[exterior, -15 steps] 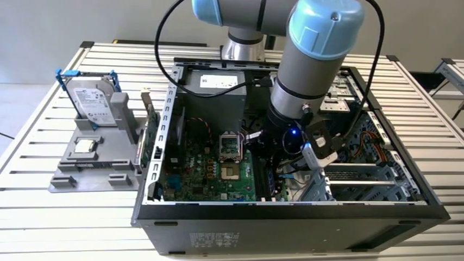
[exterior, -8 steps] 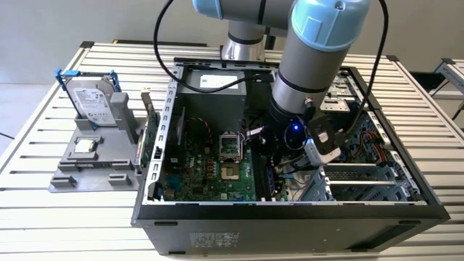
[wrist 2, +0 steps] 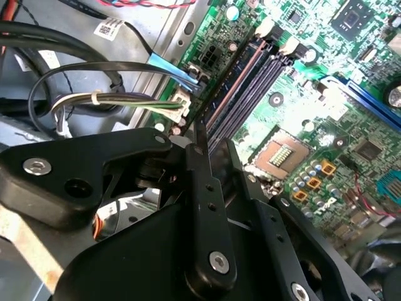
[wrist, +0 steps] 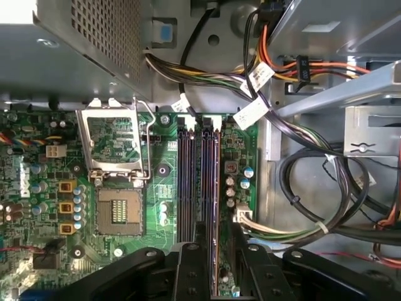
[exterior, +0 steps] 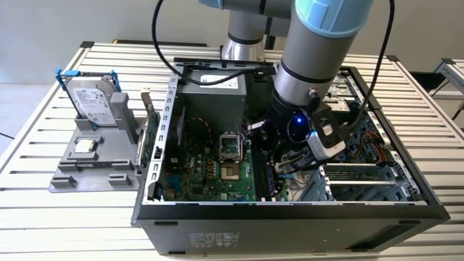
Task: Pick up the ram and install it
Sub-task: 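Insert the ram into the slot, then press down the ram until it locks into place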
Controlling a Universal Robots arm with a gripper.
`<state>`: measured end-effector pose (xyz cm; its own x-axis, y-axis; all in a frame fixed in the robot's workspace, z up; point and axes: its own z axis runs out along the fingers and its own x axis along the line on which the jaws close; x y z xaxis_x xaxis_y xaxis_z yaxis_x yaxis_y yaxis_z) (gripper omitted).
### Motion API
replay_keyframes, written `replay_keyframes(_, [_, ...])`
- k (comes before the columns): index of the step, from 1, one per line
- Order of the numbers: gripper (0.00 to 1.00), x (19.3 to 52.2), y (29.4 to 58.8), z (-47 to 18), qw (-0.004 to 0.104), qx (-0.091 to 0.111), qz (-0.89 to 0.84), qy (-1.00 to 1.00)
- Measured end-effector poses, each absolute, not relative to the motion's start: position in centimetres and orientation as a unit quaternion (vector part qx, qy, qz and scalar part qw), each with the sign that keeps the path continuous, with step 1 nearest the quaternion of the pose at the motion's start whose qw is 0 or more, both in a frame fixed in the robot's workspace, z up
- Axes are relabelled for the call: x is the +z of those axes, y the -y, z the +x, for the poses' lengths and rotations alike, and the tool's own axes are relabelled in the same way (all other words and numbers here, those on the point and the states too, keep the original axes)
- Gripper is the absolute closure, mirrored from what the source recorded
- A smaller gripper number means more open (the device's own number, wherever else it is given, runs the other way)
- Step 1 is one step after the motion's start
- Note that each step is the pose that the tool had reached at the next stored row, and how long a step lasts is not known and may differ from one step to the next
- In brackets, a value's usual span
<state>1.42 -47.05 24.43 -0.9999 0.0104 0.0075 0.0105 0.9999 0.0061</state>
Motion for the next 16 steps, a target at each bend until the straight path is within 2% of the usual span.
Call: replay_keyframes(16, [0.00,25.12,47.05,1.42,0.004,-0.003,-0.005,1.000])
